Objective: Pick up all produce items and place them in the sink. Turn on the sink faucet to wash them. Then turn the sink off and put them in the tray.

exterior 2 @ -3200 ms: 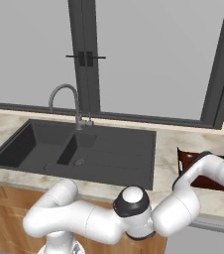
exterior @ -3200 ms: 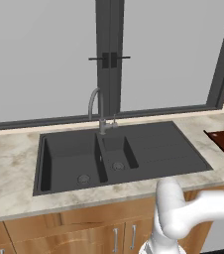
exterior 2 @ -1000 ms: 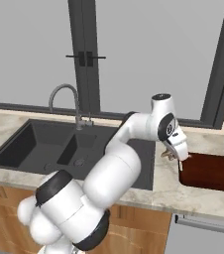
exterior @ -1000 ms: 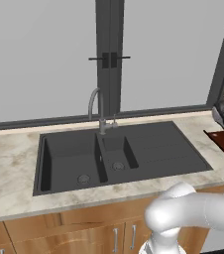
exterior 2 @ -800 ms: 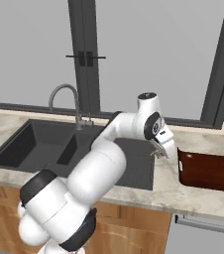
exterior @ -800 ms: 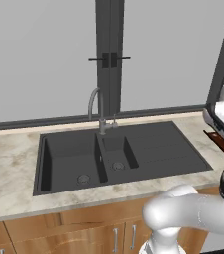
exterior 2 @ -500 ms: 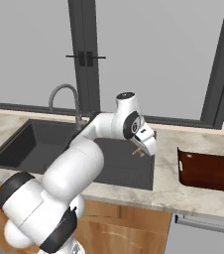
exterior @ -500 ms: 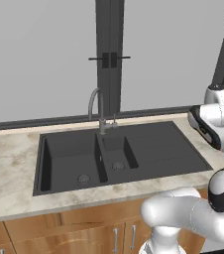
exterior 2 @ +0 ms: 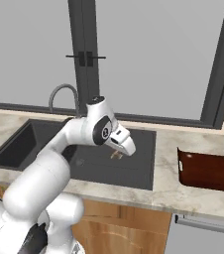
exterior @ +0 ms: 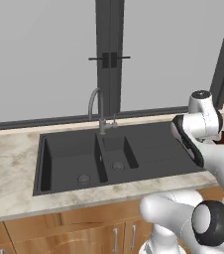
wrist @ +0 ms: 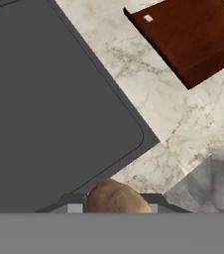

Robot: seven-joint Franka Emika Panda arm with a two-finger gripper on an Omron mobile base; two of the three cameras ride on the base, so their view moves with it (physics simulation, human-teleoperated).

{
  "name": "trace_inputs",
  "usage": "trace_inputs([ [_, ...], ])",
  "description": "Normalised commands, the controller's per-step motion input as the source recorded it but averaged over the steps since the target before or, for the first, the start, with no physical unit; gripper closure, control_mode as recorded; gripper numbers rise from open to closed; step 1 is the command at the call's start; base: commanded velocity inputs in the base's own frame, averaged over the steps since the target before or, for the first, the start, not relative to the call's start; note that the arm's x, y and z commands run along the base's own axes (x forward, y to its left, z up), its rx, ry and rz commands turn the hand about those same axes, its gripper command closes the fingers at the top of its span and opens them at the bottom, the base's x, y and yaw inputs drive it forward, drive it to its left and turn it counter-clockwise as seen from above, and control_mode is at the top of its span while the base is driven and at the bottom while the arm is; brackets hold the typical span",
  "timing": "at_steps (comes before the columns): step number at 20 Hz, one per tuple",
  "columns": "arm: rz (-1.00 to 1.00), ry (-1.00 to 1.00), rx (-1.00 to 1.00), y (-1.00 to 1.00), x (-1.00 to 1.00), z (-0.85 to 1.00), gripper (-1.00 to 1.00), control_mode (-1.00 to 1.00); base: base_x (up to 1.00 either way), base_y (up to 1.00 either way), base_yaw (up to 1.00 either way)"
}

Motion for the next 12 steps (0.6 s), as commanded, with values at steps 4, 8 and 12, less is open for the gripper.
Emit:
trace_inputs([
  [4, 0.17, 0.0, -0.03, 0.98, 0.0, 0.0, 1.0, -1.0, 0.0, 0.0, 0.0],
  [8, 0.13, 0.0, -0.03, 1.0, 0.09, 0.0, 1.0, -1.0, 0.0, 0.0, 0.0],
  [12, 0.11, 0.0, -0.03, 1.0, 0.2, 0.0, 1.0, -1.0, 0.0, 0.0, 0.0],
])
